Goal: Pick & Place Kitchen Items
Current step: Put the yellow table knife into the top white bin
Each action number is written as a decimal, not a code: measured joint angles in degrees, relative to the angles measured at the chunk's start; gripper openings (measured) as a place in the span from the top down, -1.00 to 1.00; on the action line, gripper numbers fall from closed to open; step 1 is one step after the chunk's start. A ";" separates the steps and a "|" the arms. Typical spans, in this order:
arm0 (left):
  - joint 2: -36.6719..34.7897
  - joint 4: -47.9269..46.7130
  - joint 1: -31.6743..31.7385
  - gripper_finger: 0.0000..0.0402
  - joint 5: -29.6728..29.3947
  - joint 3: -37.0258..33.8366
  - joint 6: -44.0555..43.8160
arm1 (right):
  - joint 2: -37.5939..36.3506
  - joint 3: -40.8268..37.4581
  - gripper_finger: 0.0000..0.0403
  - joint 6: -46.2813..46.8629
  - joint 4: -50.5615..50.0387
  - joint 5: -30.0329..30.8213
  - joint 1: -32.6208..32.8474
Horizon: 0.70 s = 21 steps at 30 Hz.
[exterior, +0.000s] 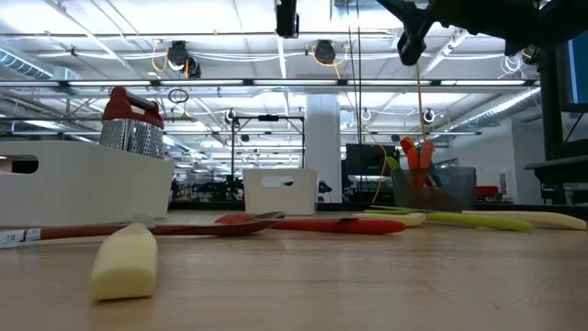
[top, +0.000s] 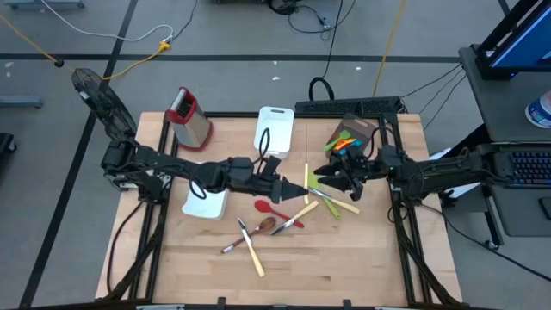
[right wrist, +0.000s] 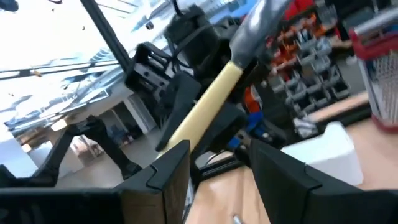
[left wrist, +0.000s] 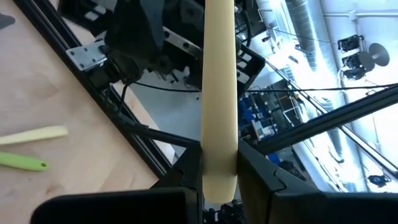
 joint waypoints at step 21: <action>0.00 -1.68 0.62 0.73 -2.46 0.00 -0.58 | 7.40 3.48 -0.55 5.71 3.15 3.76 0.00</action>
